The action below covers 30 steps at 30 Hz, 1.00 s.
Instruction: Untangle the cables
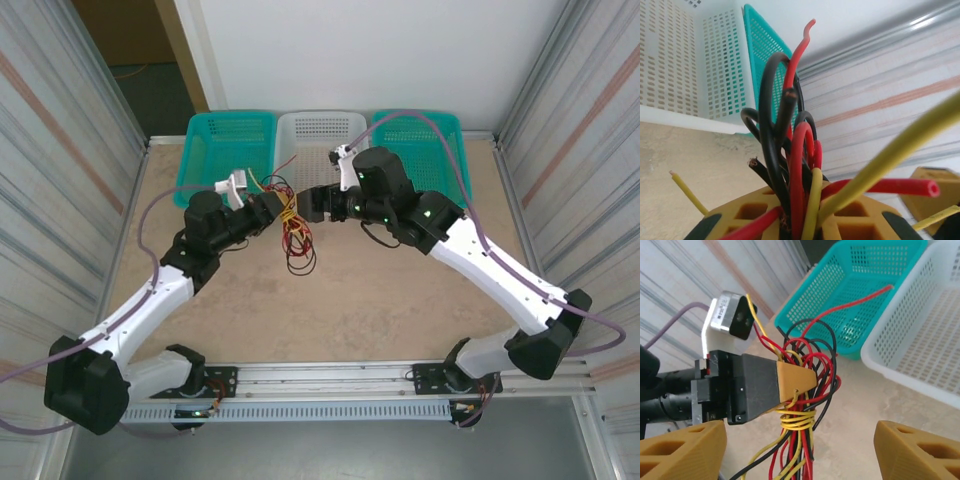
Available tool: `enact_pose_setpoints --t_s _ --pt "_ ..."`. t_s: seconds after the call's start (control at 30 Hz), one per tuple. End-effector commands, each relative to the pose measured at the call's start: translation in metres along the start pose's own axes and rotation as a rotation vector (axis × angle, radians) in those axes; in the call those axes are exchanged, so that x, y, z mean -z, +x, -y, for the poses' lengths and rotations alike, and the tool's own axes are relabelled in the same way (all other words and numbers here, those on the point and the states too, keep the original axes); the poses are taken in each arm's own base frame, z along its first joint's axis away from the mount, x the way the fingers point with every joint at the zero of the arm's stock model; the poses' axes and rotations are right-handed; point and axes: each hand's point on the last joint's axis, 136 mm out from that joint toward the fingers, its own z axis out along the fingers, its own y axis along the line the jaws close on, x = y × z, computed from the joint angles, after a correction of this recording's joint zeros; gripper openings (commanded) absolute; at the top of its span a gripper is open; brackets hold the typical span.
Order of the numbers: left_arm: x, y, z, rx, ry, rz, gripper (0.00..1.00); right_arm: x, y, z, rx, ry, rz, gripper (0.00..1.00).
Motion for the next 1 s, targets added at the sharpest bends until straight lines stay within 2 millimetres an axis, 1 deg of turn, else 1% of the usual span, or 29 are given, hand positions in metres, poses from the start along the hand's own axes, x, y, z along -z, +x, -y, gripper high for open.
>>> enact_pose_setpoints --t_s 0.0,0.07,0.17,0.23,0.27,0.3,0.33,0.37,0.43,0.47,0.5,0.57,0.63,0.7,0.73,0.77,0.8,0.87,0.97 --pt "0.012 -0.029 0.046 0.053 0.213 0.124 0.0 0.009 -0.017 0.017 -0.166 -0.046 0.043 0.77" --pt "0.011 -0.039 0.062 0.116 0.293 0.149 0.0 0.012 -0.024 0.033 -0.298 -0.107 0.072 0.7" --pt "0.008 -0.052 0.076 0.246 0.366 0.173 0.0 0.019 -0.028 0.061 -0.408 -0.114 0.125 0.65" --pt "0.002 -0.052 0.078 0.362 0.362 0.171 0.0 0.017 -0.026 0.078 -0.462 -0.125 0.132 0.61" --pt "-0.001 -0.049 0.077 0.435 0.347 0.177 0.0 0.013 -0.025 0.085 -0.499 -0.144 0.133 0.59" --pt "-0.002 -0.046 0.08 0.486 0.357 0.198 0.0 0.008 -0.026 0.088 -0.531 -0.195 0.134 0.57" --pt "-0.001 -0.044 0.087 0.506 0.387 0.218 0.0 0.004 -0.028 0.088 -0.562 -0.243 0.136 0.56" --pt "0.0 -0.043 0.098 0.511 0.439 0.227 0.0 -0.001 -0.03 0.087 -0.595 -0.294 0.14 0.55" --pt "0.004 -0.044 0.127 0.483 0.566 0.217 0.0 -0.011 -0.033 0.078 -0.622 -0.373 0.129 0.53" --pt "0.01 -0.046 0.144 0.447 0.654 0.218 0.0 -0.015 -0.035 0.07 -0.617 -0.402 0.116 0.53" --pt "0.011 -0.046 0.155 0.437 0.706 0.209 0.0 -0.018 -0.037 0.063 -0.607 -0.416 0.103 0.53" --pt "0.014 -0.045 0.168 0.424 0.769 0.196 0.0 -0.021 -0.041 0.053 -0.593 -0.432 0.097 0.53" --pt "0.013 -0.041 0.174 0.411 0.792 0.177 0.0 -0.021 -0.047 0.047 -0.589 -0.462 0.109 0.54" --pt "0.014 -0.04 0.18 0.393 0.825 0.169 0.0 -0.018 -0.053 0.042 -0.638 -0.504 0.114 0.54" --pt "0.015 -0.04 0.184 0.385 0.843 0.165 0.0 -0.016 -0.054 0.04 -0.64 -0.513 0.115 0.56" --pt "0.015 -0.04 0.187 0.376 0.861 0.158 0.0 -0.013 -0.055 0.04 -0.643 -0.514 0.119 0.6" --pt "0.016 -0.039 0.192 0.364 0.887 0.152 0.0 -0.011 -0.056 0.041 -0.65 -0.512 0.125 0.62" --pt "0.015 -0.038 0.197 0.358 0.921 0.135 0.0 -0.004 -0.06 0.043 -0.664 -0.527 0.154 0.64" --pt "0.011 -0.036 0.202 0.349 0.939 0.099 0.0 0.006 -0.069 0.049 -0.703 -0.555 0.192 0.62"
